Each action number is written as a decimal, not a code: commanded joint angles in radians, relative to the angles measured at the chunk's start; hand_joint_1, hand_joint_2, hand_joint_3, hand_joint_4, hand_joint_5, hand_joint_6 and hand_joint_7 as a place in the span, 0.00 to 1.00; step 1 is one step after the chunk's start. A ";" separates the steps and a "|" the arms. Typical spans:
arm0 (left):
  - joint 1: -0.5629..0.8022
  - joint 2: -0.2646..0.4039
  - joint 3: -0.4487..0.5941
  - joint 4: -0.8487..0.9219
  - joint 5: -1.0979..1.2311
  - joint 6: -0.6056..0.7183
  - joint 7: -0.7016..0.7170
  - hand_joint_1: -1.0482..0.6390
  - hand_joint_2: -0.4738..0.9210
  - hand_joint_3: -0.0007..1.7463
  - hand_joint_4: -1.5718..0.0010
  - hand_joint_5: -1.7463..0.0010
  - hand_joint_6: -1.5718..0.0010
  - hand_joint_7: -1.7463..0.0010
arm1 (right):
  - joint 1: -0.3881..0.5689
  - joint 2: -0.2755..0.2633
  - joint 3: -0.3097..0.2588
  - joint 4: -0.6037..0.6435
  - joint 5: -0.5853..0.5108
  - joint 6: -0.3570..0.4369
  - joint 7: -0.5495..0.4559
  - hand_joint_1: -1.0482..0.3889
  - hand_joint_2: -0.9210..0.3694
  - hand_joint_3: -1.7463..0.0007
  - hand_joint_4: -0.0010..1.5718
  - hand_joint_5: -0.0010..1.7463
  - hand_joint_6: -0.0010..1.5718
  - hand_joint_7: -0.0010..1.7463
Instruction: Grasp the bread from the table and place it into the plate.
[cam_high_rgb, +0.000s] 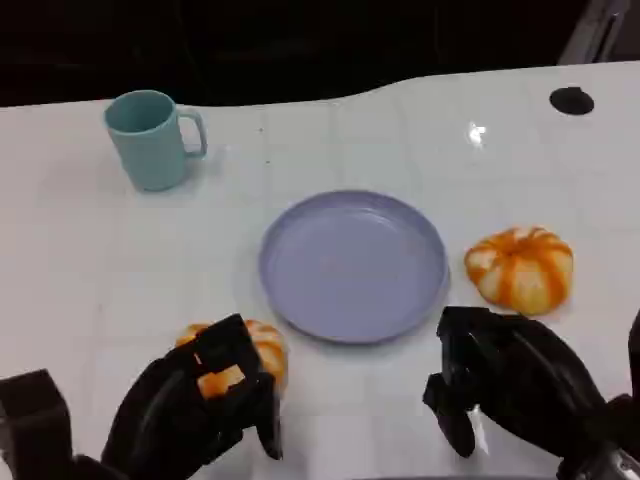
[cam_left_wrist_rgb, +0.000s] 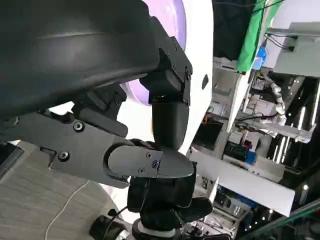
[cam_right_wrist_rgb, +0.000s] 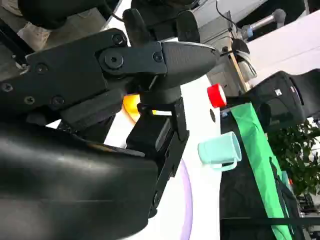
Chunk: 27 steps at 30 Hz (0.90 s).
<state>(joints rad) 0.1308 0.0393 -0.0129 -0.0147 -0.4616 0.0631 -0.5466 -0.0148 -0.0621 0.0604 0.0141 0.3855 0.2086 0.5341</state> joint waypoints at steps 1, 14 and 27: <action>0.006 0.009 0.009 -0.009 -0.001 -0.007 -0.007 0.26 1.00 0.15 0.45 0.00 0.59 0.00 | 0.004 -0.008 -0.008 -0.010 0.005 0.009 -0.002 0.08 0.00 0.80 0.82 0.93 0.71 0.89; 0.005 0.007 0.012 -0.010 -0.001 -0.016 -0.018 0.27 1.00 0.16 0.45 0.00 0.60 0.00 | 0.001 -0.009 -0.007 -0.007 -0.001 0.002 0.002 0.08 0.00 0.78 0.81 0.94 0.70 0.89; 0.010 0.011 0.007 -0.048 0.020 -0.072 -0.023 0.26 1.00 0.17 0.47 0.00 0.62 0.00 | 0.004 -0.008 -0.010 -0.013 0.008 0.006 0.009 0.08 0.00 0.79 0.82 0.94 0.71 0.89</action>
<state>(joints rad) 0.1322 0.0392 -0.0119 -0.0265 -0.4508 0.0221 -0.5621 -0.0148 -0.0615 0.0604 0.0129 0.3847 0.2168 0.5350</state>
